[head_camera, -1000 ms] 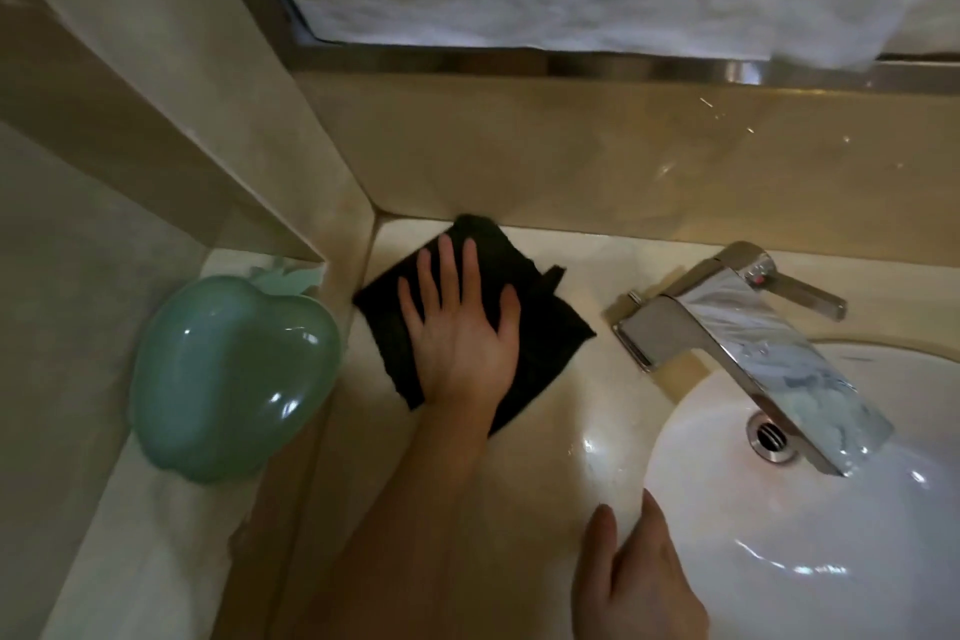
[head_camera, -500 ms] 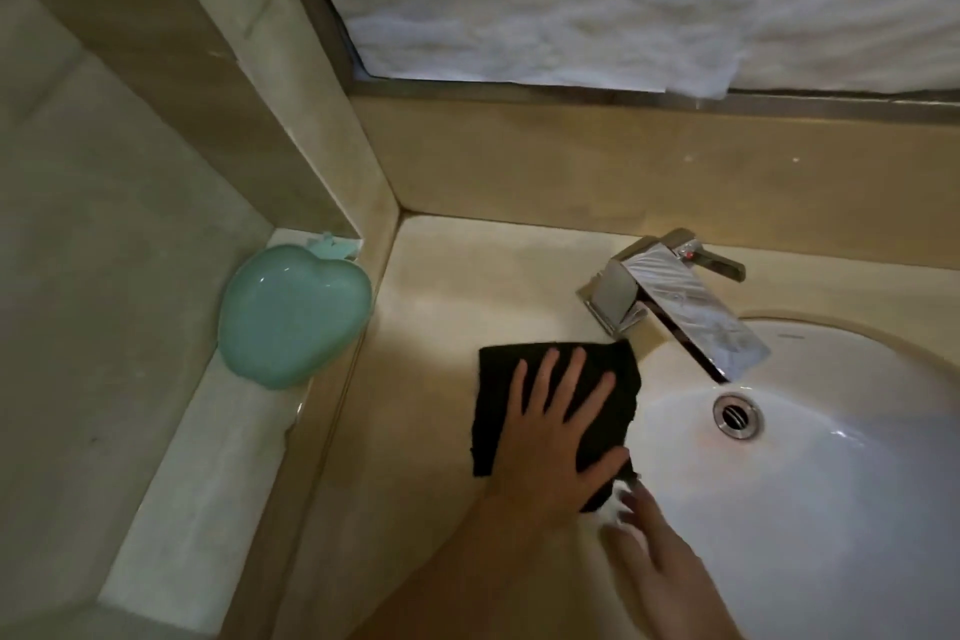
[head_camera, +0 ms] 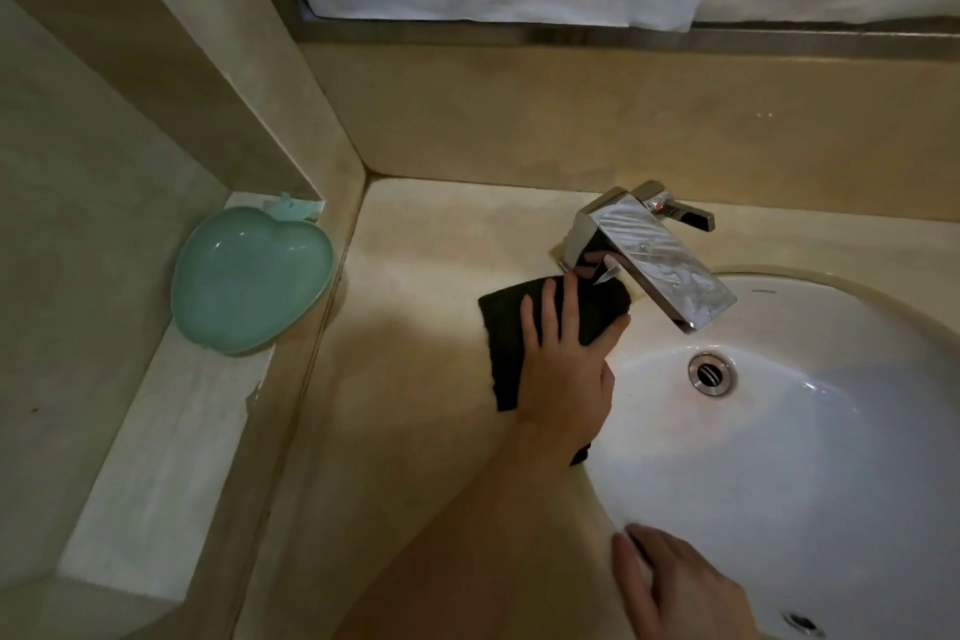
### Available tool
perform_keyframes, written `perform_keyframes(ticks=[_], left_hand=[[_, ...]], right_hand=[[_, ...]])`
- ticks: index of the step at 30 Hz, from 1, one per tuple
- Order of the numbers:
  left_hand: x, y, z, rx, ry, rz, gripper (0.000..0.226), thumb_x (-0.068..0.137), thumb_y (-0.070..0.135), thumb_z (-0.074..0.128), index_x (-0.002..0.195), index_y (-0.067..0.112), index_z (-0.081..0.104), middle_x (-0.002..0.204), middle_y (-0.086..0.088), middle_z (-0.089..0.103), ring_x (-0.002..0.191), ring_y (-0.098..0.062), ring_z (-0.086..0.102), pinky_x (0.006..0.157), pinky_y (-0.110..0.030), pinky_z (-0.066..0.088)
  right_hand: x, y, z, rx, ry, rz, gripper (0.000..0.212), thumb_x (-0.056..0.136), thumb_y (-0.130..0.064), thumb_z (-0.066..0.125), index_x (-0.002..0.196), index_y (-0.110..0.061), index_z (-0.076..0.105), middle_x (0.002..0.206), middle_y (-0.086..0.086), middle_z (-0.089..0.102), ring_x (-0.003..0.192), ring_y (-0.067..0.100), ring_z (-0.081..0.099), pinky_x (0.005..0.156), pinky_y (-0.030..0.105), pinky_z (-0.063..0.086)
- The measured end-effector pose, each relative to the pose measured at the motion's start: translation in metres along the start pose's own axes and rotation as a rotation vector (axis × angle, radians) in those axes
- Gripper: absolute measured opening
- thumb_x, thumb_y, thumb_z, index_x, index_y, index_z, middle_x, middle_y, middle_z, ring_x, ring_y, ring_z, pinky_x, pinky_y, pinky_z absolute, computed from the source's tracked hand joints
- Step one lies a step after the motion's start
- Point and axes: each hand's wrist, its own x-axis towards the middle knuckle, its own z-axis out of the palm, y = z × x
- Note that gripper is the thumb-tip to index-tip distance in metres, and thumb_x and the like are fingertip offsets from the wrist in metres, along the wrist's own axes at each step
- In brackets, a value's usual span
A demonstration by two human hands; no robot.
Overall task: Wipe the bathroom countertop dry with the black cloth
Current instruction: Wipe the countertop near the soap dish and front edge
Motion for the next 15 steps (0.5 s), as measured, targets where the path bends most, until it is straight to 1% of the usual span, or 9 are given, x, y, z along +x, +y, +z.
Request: perform_keyframes(ticks=[2, 5, 6, 8, 10, 13, 15], left_hand=[[-0.008, -0.003, 0.0, -0.001, 0.004, 0.033, 0.062, 0.095, 0.028, 0.047, 0.154, 0.037, 0.028, 0.166, -0.017, 0.007, 0.152, -0.039, 0.006, 0.121, -0.058, 0.008], [-0.039, -0.013, -0.002, -0.041, 0.014, 0.087, 0.056, 0.099, 0.029, 0.045, 0.153, 0.026, 0.033, 0.165, -0.009, 0.017, 0.152, -0.03, 0.014, 0.122, -0.054, 0.015], [-0.058, -0.019, -0.003, -0.058, 0.011, 0.073, 0.053, 0.101, 0.033, 0.042, 0.153, 0.024, 0.034, 0.165, -0.006, 0.017, 0.153, -0.026, 0.014, 0.122, -0.052, 0.014], [-0.101, -0.034, -0.006, -0.099, 0.012, -0.023, 0.05, 0.104, 0.041, 0.037, 0.151, 0.024, 0.038, 0.165, -0.003, 0.019, 0.153, -0.024, 0.014, 0.123, -0.049, 0.013], [-0.147, -0.059, -0.01, -0.067, 0.026, -0.174, 0.049, 0.103, 0.043, 0.036, 0.149, 0.027, 0.041, 0.165, -0.003, 0.021, 0.152, -0.024, 0.016, 0.123, -0.049, 0.014], [-0.206, -0.109, -0.02, 0.001, 0.038, -0.409, 0.053, 0.102, 0.044, 0.031, 0.151, 0.026, 0.039, 0.164, -0.007, 0.023, 0.151, -0.028, 0.021, 0.122, -0.05, 0.016], [-0.234, -0.137, -0.027, -0.032, 0.051, -0.448, 0.056, 0.102, 0.042, 0.031, 0.155, 0.025, 0.031, 0.164, -0.008, 0.02, 0.151, -0.029, 0.021, 0.121, -0.052, 0.02]], right_hand=[[-0.002, 0.0, 0.0, -0.01, 0.038, 0.007, 0.039, 0.084, -0.057, 0.041, 0.083, -0.038, 0.075, 0.085, -0.02, 0.074, 0.076, 0.0, 0.071, 0.054, 0.014, 0.038], [-0.002, -0.001, -0.002, -0.071, 0.056, -0.021, 0.031, 0.093, -0.059, 0.04, 0.108, -0.048, 0.065, 0.113, -0.029, 0.066, 0.105, -0.007, 0.061, 0.07, 0.013, 0.037], [-0.002, 0.0, -0.002, -0.041, 0.053, -0.038, 0.031, 0.094, -0.06, 0.038, 0.113, -0.049, 0.061, 0.119, -0.029, 0.062, 0.11, -0.008, 0.058, 0.073, 0.013, 0.036], [-0.001, 0.001, -0.005, 0.002, 0.013, -0.013, 0.033, 0.095, -0.059, 0.035, 0.115, -0.049, 0.059, 0.122, -0.028, 0.061, 0.113, -0.003, 0.057, 0.079, 0.018, 0.039], [-0.003, 0.003, -0.003, 0.018, 0.008, -0.008, 0.032, 0.094, -0.057, 0.035, 0.11, -0.046, 0.061, 0.116, -0.022, 0.065, 0.108, 0.004, 0.061, 0.079, 0.024, 0.042], [-0.006, 0.009, 0.002, 0.004, 0.005, -0.013, 0.03, 0.093, -0.055, 0.031, 0.091, -0.042, 0.058, 0.097, -0.014, 0.068, 0.089, 0.014, 0.064, 0.071, 0.029, 0.043], [-0.008, 0.01, 0.002, 0.006, -0.007, -0.03, 0.031, 0.093, -0.055, 0.027, 0.08, -0.041, 0.051, 0.083, -0.012, 0.065, 0.073, 0.017, 0.056, 0.065, 0.03, 0.045]])
